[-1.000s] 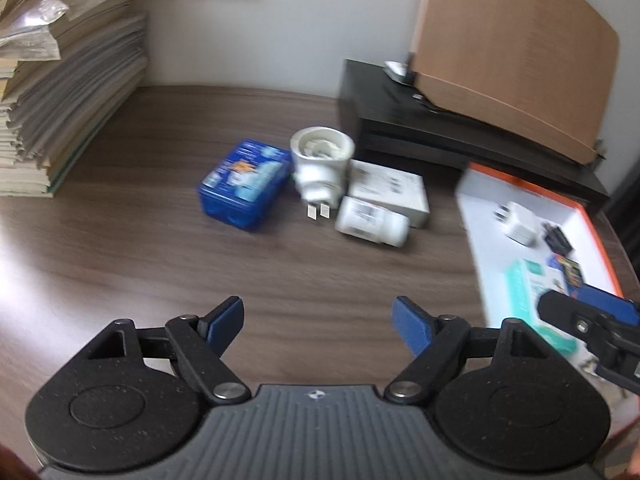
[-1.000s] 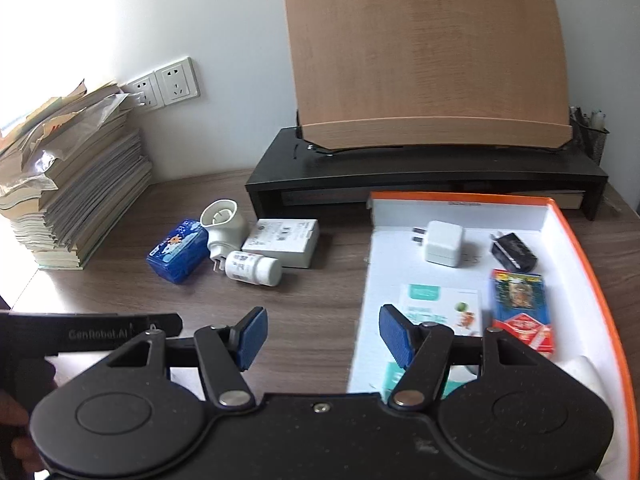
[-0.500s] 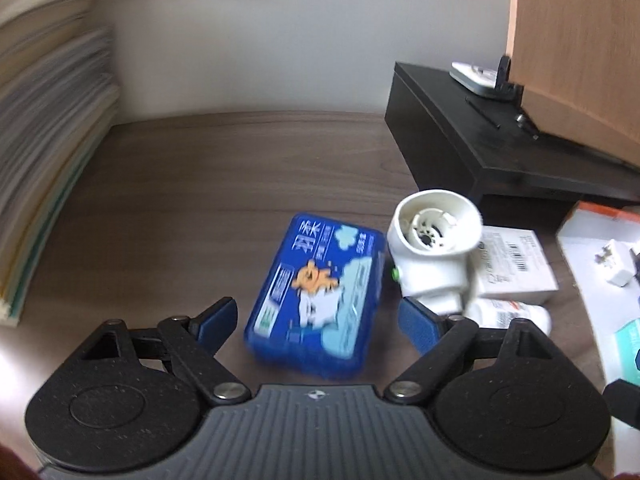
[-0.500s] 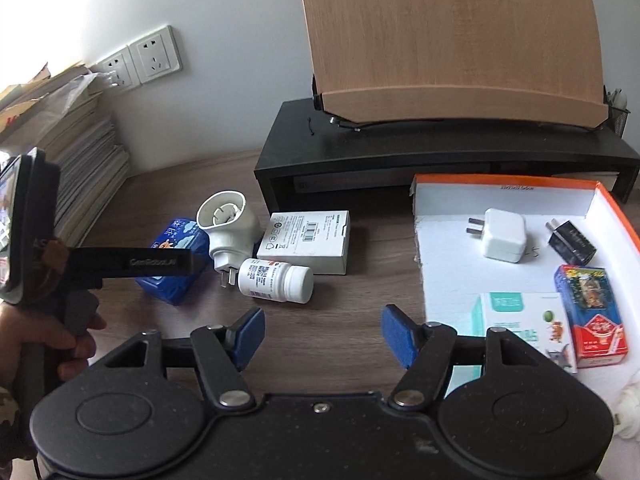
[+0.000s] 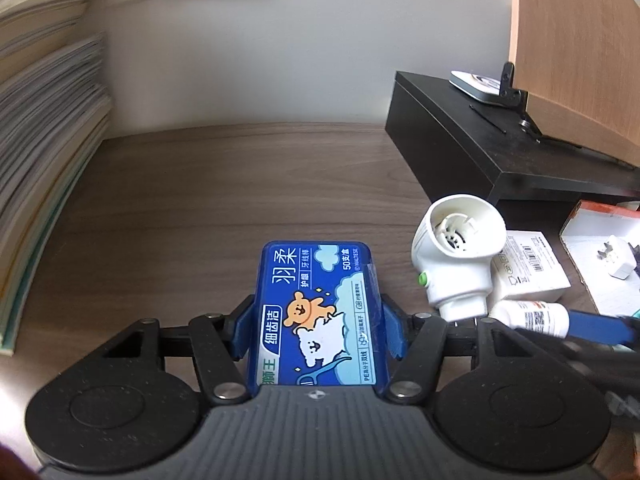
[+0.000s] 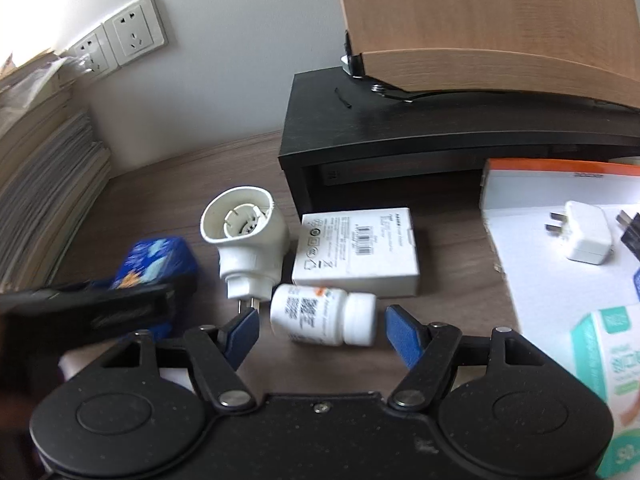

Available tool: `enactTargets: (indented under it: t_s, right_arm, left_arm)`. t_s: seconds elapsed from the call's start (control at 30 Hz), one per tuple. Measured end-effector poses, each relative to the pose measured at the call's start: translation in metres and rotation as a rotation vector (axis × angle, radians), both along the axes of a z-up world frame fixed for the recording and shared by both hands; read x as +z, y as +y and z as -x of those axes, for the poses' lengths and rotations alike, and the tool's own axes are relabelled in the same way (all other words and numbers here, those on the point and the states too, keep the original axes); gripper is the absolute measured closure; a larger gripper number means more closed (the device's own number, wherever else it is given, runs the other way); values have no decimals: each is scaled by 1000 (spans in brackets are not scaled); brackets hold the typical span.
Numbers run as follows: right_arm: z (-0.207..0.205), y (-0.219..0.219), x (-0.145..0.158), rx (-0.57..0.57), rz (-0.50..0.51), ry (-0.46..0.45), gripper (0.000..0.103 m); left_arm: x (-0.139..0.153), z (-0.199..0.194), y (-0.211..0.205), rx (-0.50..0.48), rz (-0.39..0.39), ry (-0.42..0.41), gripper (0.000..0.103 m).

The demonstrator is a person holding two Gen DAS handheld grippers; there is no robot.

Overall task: Organize rigid objects
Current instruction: 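Grasp the blue toothpick box with the left tool while the right tool grasps the white pill bottle, then carry the blue box with the left tool while the right tool carries the pill bottle over the box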

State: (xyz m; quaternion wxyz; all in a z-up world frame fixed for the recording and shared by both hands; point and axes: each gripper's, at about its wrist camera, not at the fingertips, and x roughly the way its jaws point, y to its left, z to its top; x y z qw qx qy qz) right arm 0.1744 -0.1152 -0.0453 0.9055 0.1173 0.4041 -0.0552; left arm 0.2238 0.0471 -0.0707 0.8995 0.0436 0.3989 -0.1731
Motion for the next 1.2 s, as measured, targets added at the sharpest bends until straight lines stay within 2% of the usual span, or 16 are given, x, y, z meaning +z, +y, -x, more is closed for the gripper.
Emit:
enactTargets:
  t_s: [0.07, 0.13, 0.2, 0.4, 0.57, 0.87, 1.2]
  right_arm:
    - [-6, 4, -4, -7, 14, 8, 21]
    - [-9, 4, -6, -24, 16, 15, 31]
    - [-8, 5, -5, -26, 27, 13, 34]
    - [13, 7, 13, -10, 65, -19, 34]
    - [40, -1, 37, -14, 92, -69, 34]
    - [93, -52, 68, -43, 88, -134, 34]
    - [154, -146, 95, -97, 108, -187, 34]
  left_arm:
    - [3, 3, 6, 5, 10, 2, 40]
    - [5, 6, 10, 10, 11, 0, 40]
    - [7, 10, 13, 16, 21, 2, 40]
    - [19, 23, 11, 44, 61, 0, 40]
    - [37, 44, -2, 28, 88, -17, 40]
    - [57, 84, -52, -16, 135, -18, 40]
    - [79, 129, -144, -68, 142, -31, 40]
